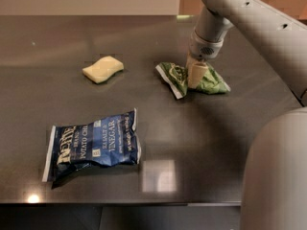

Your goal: Move green jalapeno chip bag near blue chip bag

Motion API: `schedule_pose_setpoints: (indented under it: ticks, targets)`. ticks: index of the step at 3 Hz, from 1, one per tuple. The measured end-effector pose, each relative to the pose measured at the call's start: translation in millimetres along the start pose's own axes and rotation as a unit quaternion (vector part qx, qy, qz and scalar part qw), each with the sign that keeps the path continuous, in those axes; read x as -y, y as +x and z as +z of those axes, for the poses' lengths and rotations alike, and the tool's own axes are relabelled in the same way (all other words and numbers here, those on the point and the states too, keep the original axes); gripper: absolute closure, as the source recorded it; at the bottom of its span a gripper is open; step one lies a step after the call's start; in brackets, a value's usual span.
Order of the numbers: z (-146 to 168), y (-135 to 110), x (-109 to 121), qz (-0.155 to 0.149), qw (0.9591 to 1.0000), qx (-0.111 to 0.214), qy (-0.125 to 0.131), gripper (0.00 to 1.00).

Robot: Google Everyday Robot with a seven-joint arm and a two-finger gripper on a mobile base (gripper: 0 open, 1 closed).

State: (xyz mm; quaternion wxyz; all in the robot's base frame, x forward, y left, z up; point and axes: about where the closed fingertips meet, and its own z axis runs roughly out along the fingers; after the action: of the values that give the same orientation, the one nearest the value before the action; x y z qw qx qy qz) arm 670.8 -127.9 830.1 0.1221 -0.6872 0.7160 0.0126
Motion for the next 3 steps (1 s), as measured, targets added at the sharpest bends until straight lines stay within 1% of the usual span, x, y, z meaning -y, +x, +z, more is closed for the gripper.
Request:
schedule_pose_setpoints:
  ticks: [1, 2, 3]
  targets:
    - [-2, -1, 0, 0.0, 1.0, 0.0, 0.0, 1.0]
    - [-39, -11, -35, -0.017, 0.999, 0.038, -0.013, 1.0]
    - [-76, -19, -78, -0.033, 0.9955, 0.083, -0.032, 1.0]
